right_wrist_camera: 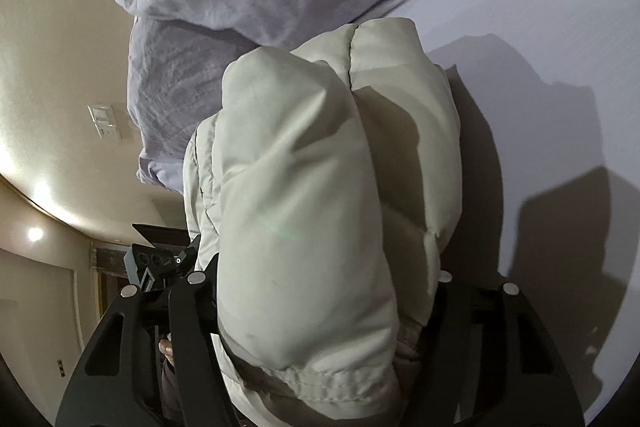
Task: Fold large clothes
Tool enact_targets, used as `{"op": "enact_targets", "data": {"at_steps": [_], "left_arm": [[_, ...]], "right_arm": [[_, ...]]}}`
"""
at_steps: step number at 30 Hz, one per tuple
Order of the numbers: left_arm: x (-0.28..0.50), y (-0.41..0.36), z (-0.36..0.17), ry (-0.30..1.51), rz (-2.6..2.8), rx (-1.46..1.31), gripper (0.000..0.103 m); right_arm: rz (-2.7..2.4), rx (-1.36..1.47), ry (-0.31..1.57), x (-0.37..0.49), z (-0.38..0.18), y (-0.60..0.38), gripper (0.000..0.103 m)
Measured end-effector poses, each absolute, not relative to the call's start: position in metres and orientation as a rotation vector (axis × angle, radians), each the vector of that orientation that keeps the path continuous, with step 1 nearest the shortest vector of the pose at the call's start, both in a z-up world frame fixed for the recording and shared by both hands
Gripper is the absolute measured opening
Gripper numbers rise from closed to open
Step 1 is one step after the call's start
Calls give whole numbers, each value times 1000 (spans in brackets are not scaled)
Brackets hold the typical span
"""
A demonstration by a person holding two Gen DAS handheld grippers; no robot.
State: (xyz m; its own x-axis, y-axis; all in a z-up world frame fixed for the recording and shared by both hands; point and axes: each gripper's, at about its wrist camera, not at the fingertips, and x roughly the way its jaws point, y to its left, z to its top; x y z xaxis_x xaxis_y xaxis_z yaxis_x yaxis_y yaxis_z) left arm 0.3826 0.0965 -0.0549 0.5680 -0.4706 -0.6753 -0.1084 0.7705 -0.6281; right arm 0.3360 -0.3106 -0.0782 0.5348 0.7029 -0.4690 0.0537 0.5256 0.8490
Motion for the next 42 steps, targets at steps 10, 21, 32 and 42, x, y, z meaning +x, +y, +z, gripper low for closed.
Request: {"op": "enact_targets", "data": {"at_steps": [10, 21, 32, 42], "left_arm": [[404, 130, -52, 950, -138, -604, 78], [399, 101, -6, 799, 3, -341, 90], [421, 42, -10, 746, 44, -119, 90], [419, 38, -29, 746, 54, -16, 91]], "right_arm": [[369, 793, 975, 377, -72, -281, 73], [146, 550, 849, 354, 1, -310, 81], [110, 141, 708, 387, 38, -217, 79], [78, -7, 704, 393, -8, -196, 79]]}}
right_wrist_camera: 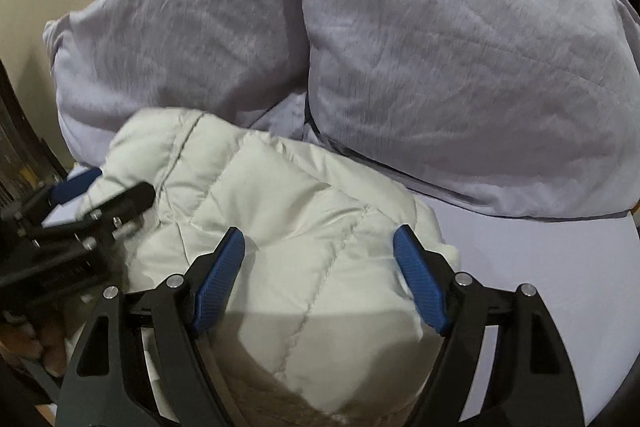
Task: Fold large clothes
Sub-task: 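Lay the jacket bundle back down and press it with both grippers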
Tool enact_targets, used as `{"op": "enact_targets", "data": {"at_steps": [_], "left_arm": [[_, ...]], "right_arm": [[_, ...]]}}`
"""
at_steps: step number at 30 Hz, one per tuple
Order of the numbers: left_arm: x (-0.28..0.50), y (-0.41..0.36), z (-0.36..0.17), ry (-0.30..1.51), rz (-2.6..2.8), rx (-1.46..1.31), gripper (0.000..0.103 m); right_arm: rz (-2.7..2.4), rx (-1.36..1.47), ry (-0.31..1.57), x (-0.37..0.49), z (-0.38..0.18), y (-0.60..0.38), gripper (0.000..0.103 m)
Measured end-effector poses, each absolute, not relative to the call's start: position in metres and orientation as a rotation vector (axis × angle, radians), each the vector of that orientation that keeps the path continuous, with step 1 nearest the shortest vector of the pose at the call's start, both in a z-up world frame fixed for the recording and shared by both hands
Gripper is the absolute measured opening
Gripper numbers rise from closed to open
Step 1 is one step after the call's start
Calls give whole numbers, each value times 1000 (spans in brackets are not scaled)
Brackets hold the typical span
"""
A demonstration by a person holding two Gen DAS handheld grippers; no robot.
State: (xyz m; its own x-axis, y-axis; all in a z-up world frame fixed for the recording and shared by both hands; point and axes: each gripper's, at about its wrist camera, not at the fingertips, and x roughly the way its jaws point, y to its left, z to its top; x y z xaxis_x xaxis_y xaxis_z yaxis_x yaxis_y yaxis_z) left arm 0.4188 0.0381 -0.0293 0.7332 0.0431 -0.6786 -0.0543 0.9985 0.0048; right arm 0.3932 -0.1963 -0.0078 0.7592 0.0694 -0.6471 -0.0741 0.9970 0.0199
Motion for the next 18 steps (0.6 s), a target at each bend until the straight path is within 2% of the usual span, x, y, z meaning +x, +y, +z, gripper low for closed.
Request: {"op": "enact_targets", "data": {"at_steps": [18], "left_arm": [[421, 34, -50, 718, 67, 10, 99]], "right_arm": [[66, 27, 657, 395, -37, -199, 83]]}}
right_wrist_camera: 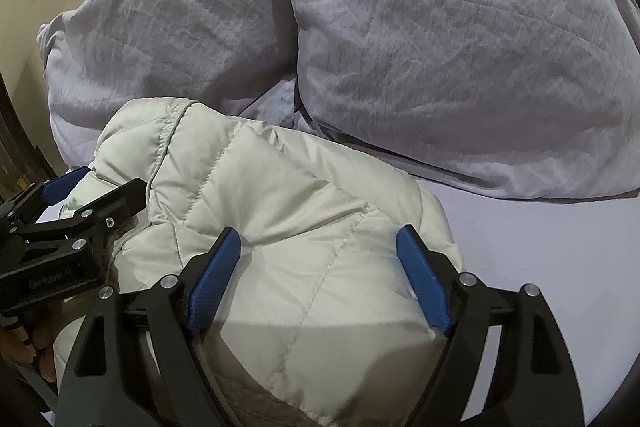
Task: Fold large clothes
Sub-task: 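Lay the jacket bundle back down and press it with both grippers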
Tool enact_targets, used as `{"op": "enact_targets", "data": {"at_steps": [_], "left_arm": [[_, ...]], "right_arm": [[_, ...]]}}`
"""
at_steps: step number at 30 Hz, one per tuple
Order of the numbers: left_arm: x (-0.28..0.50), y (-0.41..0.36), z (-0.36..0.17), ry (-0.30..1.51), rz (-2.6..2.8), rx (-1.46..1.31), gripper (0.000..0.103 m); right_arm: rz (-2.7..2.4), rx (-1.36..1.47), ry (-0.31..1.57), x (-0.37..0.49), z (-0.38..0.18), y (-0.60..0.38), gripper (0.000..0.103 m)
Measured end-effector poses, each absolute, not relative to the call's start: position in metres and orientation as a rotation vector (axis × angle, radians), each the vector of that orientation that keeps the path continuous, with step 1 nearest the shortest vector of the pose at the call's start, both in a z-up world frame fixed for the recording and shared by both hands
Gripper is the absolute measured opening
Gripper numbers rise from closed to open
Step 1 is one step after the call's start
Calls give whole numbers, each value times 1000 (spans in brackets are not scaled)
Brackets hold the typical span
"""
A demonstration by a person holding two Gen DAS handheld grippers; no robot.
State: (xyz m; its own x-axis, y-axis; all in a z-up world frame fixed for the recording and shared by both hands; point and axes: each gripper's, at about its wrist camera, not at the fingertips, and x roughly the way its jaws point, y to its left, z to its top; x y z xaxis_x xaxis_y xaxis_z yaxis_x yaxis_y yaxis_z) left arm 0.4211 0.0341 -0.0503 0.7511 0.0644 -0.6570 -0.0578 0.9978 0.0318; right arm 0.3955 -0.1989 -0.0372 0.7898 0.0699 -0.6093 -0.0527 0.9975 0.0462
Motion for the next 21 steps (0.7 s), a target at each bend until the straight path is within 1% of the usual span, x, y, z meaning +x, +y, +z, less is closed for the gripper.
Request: {"op": "enact_targets", "data": {"at_steps": [8, 21], "left_arm": [[425, 33, -54, 699, 76, 10, 101], [423, 34, -58, 676, 83, 8, 101]], "right_arm": [[54, 36, 629, 395, -40, -199, 86], [46, 34, 611, 393, -43, -200, 87]]}}
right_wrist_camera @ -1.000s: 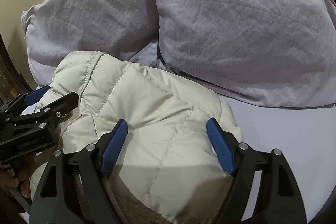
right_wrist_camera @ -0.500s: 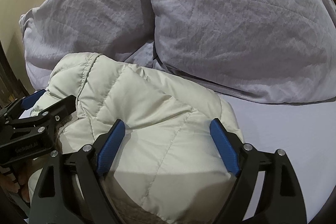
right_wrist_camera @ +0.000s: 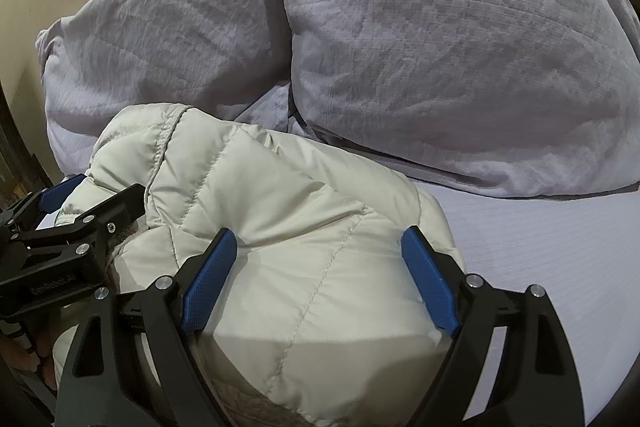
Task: Fold large clothes
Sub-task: 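Lay the jacket bundle back down and press it with both grippers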
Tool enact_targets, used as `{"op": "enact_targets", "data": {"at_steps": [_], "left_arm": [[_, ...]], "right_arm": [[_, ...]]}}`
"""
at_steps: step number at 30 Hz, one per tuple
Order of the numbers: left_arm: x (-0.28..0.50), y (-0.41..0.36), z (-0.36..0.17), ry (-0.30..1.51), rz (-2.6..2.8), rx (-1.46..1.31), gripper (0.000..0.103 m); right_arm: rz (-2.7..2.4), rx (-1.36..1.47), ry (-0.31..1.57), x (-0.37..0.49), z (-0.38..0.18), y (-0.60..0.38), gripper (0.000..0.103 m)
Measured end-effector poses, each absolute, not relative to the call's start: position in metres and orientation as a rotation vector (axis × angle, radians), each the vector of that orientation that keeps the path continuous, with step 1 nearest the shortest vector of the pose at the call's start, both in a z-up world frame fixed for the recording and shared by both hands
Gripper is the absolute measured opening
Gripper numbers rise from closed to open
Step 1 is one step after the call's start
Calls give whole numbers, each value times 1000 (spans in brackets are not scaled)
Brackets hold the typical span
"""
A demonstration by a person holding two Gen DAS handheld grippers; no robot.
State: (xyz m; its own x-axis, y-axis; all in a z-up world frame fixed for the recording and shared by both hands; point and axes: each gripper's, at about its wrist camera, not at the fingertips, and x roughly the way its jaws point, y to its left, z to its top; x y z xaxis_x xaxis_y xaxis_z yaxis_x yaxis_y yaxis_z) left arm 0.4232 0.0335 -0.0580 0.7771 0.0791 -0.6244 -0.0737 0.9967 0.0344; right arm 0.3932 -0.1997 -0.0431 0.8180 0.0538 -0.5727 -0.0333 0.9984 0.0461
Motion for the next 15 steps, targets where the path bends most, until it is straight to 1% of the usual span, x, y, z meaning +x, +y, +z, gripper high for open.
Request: {"op": "enact_targets", "data": {"at_steps": [15], "left_arm": [[423, 33, -59, 673, 87, 10, 101]], "right_arm": [[53, 38, 611, 393, -43, -202, 87]]}}
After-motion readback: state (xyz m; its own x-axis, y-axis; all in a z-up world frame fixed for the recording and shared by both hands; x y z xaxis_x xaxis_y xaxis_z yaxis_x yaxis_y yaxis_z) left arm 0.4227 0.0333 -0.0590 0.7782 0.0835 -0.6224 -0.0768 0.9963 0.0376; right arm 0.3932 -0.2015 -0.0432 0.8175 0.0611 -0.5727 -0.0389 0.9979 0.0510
